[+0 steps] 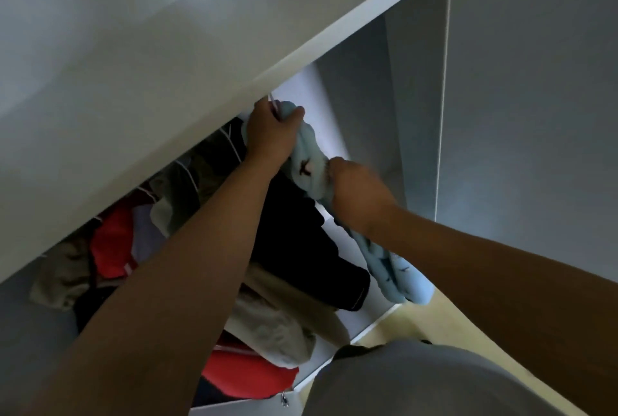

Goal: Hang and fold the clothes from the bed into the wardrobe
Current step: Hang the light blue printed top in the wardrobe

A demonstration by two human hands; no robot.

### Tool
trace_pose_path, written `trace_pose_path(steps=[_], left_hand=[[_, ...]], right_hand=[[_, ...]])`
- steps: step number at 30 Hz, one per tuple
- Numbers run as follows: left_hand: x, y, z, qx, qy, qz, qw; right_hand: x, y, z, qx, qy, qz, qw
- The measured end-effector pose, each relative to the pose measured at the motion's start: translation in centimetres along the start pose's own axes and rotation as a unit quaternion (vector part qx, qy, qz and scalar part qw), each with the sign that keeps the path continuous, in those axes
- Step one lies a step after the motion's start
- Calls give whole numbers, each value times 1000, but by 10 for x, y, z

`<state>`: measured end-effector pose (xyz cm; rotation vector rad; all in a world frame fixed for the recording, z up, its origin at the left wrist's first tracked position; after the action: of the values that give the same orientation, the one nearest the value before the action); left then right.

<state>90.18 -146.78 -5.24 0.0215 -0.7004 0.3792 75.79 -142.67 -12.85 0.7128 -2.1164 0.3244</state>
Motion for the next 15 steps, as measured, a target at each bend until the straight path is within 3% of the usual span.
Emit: trace_pose_path(steps=[7, 12, 15], left_hand=[[28, -30, -25, 3, -47, -20, 999], [37, -37, -44, 22, -22, 25, 999], [31, -41, -56, 53, -48, -7, 997]], right_hand=[[-1, -39, -23, 36, -60, 82, 994], [-16, -66, -42, 44, -58, 77, 994], [-26, -78, -38, 34, -71, 76, 994]])
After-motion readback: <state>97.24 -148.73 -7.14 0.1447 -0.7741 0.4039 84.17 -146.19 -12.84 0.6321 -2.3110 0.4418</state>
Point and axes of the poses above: each hand's wrist, its own y-axis away from the middle knuckle, its own x-axis out of the back of the hand, z = x × y, the point moved 8 cm from there along -y, towards the middle knuckle, and after that the axes turned 8 degrees about -z, right-handed, at the moved point
